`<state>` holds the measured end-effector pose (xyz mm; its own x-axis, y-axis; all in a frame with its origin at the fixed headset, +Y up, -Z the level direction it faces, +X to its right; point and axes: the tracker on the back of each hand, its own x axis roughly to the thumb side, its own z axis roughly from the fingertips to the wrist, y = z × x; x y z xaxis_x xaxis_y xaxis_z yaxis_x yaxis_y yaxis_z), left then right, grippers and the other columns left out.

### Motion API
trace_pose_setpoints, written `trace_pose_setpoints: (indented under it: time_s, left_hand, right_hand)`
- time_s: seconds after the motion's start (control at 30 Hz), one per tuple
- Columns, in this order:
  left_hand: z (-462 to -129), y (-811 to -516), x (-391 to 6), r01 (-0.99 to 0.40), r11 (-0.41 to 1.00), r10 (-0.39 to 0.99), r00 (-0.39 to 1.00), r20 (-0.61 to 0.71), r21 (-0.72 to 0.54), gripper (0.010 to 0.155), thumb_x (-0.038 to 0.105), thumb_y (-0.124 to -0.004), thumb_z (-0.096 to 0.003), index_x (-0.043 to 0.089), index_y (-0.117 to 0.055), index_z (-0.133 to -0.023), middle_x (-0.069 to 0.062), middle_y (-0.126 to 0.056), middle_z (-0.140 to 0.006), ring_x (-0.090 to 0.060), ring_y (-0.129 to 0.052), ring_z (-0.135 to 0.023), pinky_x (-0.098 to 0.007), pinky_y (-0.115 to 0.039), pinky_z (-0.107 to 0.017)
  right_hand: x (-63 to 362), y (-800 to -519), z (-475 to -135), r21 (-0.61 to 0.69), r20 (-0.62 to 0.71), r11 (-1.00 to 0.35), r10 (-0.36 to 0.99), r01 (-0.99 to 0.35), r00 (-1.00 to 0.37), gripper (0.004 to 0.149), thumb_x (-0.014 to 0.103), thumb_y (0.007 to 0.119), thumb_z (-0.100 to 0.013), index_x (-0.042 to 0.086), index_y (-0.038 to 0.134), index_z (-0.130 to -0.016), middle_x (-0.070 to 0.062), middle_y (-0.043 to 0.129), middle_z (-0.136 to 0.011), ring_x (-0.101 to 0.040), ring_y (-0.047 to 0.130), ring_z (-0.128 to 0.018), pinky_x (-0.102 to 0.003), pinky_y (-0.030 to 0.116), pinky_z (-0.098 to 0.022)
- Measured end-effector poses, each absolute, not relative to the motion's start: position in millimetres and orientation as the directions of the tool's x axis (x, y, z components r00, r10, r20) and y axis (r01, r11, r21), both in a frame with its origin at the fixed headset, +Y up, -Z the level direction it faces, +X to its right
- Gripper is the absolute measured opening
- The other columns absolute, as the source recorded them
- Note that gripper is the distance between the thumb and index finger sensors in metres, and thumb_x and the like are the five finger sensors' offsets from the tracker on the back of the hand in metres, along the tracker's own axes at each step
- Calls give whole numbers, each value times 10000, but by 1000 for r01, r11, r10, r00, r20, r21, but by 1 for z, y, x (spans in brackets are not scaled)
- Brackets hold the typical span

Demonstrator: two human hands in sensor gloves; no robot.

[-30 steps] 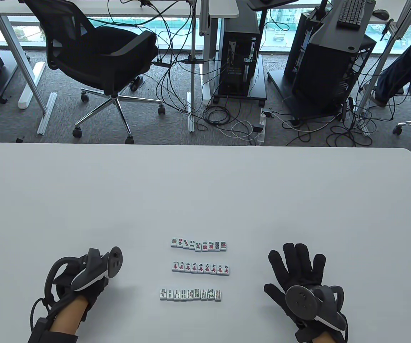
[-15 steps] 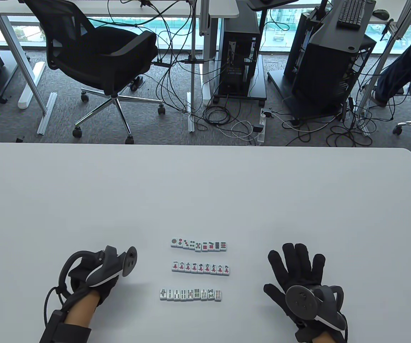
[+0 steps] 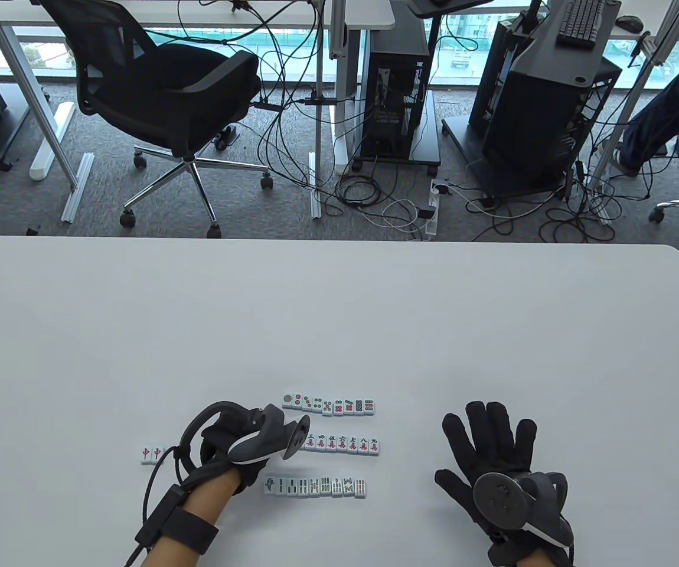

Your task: Mahjong suit sorting

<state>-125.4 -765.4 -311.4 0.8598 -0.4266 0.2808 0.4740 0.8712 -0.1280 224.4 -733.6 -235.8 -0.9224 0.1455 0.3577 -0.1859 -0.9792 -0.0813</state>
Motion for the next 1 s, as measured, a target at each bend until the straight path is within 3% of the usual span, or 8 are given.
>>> trace_pose_setpoints:
  time_s: [0.13, 0.27, 0.47, 0.7, 1.0]
  left_hand:
    - [-309, -760, -133, 460, 875, -410, 870, 273, -153, 644, 524, -876, -284, 248, -810, -862, 154, -999, -387, -97, -955, -134, -373, -871, -335]
    - [-303, -745, -151, 463, 878, -429, 874, 229, -123, 627, 518, -881, -282, 237, -833, -841, 156, -1002, -368, -97, -953, -121, -372, -873, -329]
    - [-295, -731, -210, 488, 845, -477, 873, 104, -218, 620, 508, -891, -277, 234, -844, -831, 154, -1005, -361, -101, -953, -118, -374, -872, -327]
    - [-286, -748, -260, 448, 830, -471, 882, 12, -331, 637, 503, -905, -269, 237, -835, -843, 149, -1006, -366, -103, -953, -121, -377, -871, -328]
    - [-287, -766, -273, 397, 865, -420, 908, -9, -305, 613, 495, -911, -262, 195, -859, -794, 146, -1004, -342, -98, -942, -97, -370, -873, -313]
  right_hand:
    - [225, -734, -236, -81, 358, -979, 145, -186, -922, 782, 618, 576, -511, 361, 115, -1088, -83, 48, -1176, -382, -12, -1042, -705, 71, -708]
    - [225, -734, -236, -81, 357, -980, 141, -181, -923, 784, 619, 576, -510, 359, 115, -1088, -84, 49, -1176, -383, -10, -1042, -706, 73, -707]
    - [225, -733, -235, -83, 354, -979, 145, -185, -924, 783, 617, 577, -510, 361, 115, -1088, -83, 47, -1176, -382, -13, -1042, -705, 70, -707]
    - [225, -735, -236, -83, 346, -983, 126, -164, -930, 783, 618, 576, -509, 359, 114, -1087, -85, 49, -1175, -383, -10, -1041, -706, 74, -706]
    - [225, -735, -236, -82, 339, -985, 115, -151, -934, 785, 618, 575, -509, 356, 114, -1087, -86, 51, -1174, -385, -7, -1039, -706, 78, -705]
